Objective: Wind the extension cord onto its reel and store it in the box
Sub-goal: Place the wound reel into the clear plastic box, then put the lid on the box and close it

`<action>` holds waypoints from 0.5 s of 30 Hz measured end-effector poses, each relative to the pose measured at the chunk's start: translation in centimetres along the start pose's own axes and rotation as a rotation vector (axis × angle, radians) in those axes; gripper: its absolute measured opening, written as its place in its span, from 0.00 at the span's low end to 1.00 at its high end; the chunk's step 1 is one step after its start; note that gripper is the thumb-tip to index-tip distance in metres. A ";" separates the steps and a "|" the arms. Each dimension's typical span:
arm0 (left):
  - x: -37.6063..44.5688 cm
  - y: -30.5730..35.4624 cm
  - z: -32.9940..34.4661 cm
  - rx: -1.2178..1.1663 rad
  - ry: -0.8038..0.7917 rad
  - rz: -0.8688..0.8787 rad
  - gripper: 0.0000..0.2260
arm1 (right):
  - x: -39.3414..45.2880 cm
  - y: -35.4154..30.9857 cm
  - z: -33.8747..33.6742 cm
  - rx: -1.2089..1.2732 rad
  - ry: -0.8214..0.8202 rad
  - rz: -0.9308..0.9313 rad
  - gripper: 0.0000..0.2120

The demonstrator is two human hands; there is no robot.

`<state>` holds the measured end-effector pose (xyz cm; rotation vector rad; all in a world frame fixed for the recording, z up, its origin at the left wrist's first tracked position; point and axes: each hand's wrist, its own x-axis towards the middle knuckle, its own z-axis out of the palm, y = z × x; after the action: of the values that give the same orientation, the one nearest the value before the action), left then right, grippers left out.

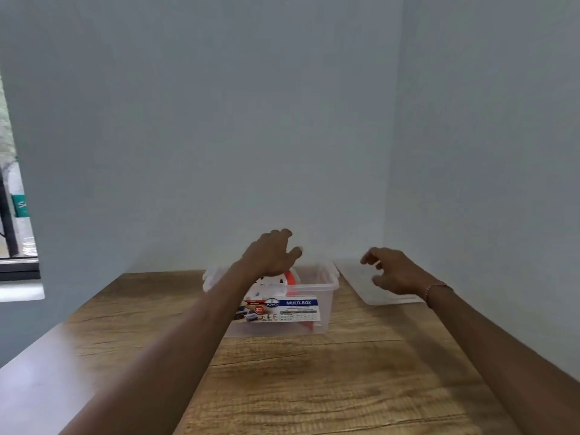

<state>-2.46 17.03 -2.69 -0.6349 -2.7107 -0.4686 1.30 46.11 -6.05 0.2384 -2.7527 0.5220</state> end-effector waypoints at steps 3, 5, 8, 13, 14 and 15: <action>1.0 3.0 0.9 0.015 -0.010 0.085 0.29 | -1.9 3.0 0.6 -0.152 -0.176 0.057 0.27; 1.7 4.5 1.3 0.039 -0.007 0.126 0.29 | -2.7 4.1 1.3 -0.201 -0.216 0.055 0.28; 2.7 6.0 1.9 0.056 -0.022 0.158 0.29 | -3.3 4.7 2.1 -0.275 -0.145 -0.017 0.25; 3.6 6.8 2.9 0.044 -0.052 0.133 0.30 | -2.8 5.0 2.5 -0.494 -0.036 -0.172 0.22; 3.7 6.9 3.1 0.034 -0.053 0.125 0.31 | -2.6 5.0 2.6 -0.527 -0.026 -0.176 0.20; 3.7 6.9 3.2 0.021 -0.056 0.120 0.31 | -2.4 5.0 2.8 -0.561 -0.022 -0.178 0.18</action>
<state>-3.10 25.46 -2.55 -0.8108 -2.7059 -0.3974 1.63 49.86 -10.95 0.3419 -2.7303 -0.3010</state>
